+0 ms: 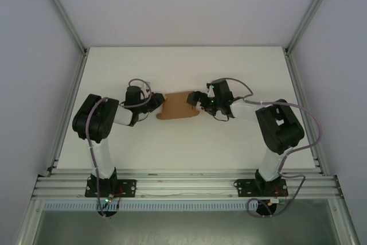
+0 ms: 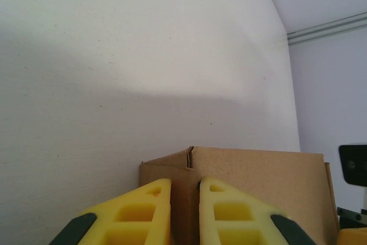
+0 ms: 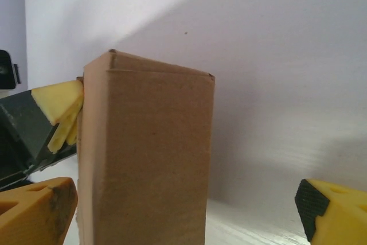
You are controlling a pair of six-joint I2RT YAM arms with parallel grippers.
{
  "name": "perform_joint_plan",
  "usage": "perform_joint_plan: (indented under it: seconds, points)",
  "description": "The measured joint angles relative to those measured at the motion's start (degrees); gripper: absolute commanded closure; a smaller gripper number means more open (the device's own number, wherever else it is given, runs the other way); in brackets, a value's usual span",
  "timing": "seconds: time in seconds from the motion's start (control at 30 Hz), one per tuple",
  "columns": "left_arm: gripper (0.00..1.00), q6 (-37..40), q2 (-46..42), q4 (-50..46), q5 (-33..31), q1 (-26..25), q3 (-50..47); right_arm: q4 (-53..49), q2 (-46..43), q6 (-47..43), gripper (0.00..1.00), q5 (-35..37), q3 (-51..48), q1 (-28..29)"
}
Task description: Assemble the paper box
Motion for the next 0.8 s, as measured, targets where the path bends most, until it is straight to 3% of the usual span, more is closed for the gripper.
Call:
perform_joint_plan:
  seconds: [0.13, 0.33, 0.43, 0.6, 0.8]
  points:
    - [0.80, -0.3, 0.1, 0.6, 0.3, 0.2, -0.1, 2.7, 3.8, 2.9, 0.13, -5.1, 3.1, -0.3]
    - [0.75, 0.7, 0.1, 0.4, 1.2, 0.3, 0.0, 10.3, 8.4, 9.4, 0.41, -12.6, 6.0, -0.5]
    - [0.59, 1.8, 0.1, 0.4, 1.5, 0.3, 0.5, 11.4, 8.5, 11.3, 0.49, -14.5, 6.9, -0.8]
    - [0.01, 6.4, -3.8, -1.9, 1.3, 0.3, 1.8, 9.0, 7.9, 12.5, 0.59, -14.7, 7.6, -1.2]
    - [0.01, 21.6, -13.9, -10.4, -0.1, -0.6, 6.1, -0.5, 6.0, 16.7, 0.62, -14.5, 9.0, -3.2]
